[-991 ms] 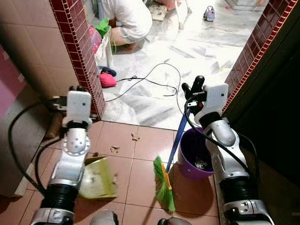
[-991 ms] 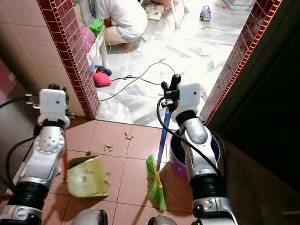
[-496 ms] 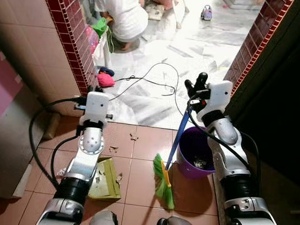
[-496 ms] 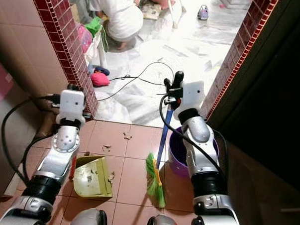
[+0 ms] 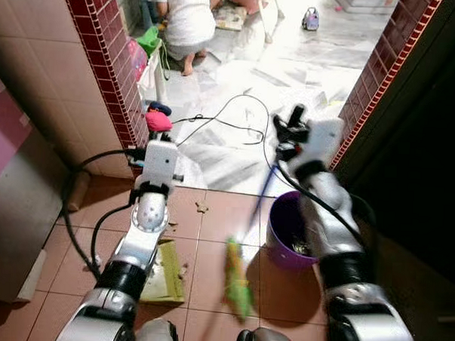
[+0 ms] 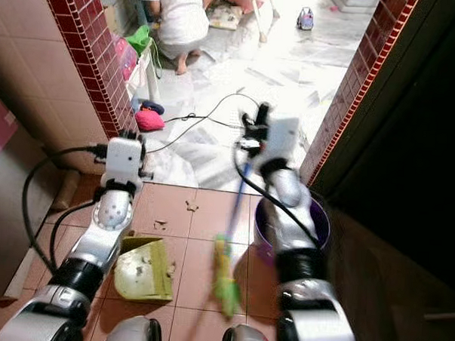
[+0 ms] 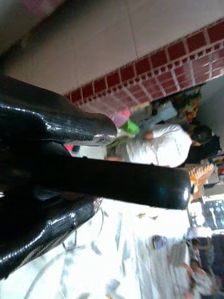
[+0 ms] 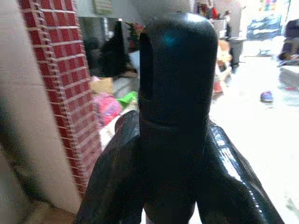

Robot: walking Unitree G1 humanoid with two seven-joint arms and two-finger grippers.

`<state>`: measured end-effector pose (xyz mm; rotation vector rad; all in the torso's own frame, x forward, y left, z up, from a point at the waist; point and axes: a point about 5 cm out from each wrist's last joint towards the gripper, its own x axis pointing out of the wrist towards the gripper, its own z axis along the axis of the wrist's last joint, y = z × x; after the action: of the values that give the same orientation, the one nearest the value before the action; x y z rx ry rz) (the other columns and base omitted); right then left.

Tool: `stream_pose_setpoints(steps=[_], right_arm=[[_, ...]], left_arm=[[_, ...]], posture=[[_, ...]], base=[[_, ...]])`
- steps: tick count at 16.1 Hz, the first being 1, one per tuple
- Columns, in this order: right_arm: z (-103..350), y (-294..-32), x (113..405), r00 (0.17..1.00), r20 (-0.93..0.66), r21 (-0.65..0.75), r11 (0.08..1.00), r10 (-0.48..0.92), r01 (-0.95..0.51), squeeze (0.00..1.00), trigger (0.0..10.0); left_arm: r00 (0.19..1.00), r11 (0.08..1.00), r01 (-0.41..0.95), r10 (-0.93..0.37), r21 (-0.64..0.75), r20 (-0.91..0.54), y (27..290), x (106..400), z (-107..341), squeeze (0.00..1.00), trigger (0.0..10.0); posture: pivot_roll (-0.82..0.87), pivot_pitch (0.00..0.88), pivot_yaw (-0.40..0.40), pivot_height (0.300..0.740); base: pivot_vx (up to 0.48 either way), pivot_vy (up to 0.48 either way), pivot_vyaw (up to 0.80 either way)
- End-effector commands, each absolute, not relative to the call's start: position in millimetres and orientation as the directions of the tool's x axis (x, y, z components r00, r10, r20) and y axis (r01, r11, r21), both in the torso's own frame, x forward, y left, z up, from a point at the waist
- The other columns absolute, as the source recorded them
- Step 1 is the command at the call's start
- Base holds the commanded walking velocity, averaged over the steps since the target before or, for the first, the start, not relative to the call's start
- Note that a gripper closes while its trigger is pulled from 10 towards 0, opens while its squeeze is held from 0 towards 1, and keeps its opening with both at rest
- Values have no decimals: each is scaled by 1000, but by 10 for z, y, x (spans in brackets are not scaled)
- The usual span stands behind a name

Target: Sweep floor

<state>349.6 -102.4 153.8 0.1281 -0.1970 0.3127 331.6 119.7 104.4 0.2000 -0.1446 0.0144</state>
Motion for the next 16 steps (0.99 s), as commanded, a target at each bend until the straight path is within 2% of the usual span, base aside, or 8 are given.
stream_pose_setpoints(steps=[1, 5, 6, 11, 13, 14, 16], right_arm=[[1717, -911, 3526, 909, 284, 133, 926, 306, -353, 0, 10000], [1697, -825, 3521, 911, 275, 226, 900, 309, -373, 0, 10000], [1706, -841, 3532, 914, 271, 269, 888, 301, -372, 0, 10000], [1892, -966, 3579, 900, 309, 305, 864, 308, -400, 0, 10000], [2063, -1084, 3620, 897, 337, 357, 842, 287, -404, 0, 10000], [2182, -1228, 3669, 904, 350, 407, 829, 246, -383, 0, 10000], [2267, -1402, 3704, 906, 368, 362, 865, 210, -347, 0, 10000]], left_arm=[[995, 994, 12, -23, 113, 94, 1096, 3298, 952, 0, 10000], [992, 995, 82, -87, 56, 91, 897, 3324, 963, 0, 10000], [991, 995, 89, -94, 51, 93, 884, 3338, 968, 0, 10000], [995, 997, 65, -67, 31, 72, 966, 3376, 933, 0, 10000], [996, 998, 61, -62, 25, 64, 975, 3382, 912, 0, 10000], [996, 998, 58, -59, 18, 61, 971, 3385, 905, 0, 10000], [997, 998, 56, -56, 16, 60, 961, 3392, 907, 0, 10000]], posture=[[-102, 52, -18, 740], [-103, 35, -13, 740], [-103, 30, -11, 740], [-120, 17, -3, 740], [-127, 13, -1, 740], [-132, 7, -1, 740], [-135, 5, -2, 740]], base=[[0, 0, 0], [0, 0, 0], [0, 0, 0], [0, 0, 0], [0, 0, 0], [0, 0, 0], [0, 0, 0]])
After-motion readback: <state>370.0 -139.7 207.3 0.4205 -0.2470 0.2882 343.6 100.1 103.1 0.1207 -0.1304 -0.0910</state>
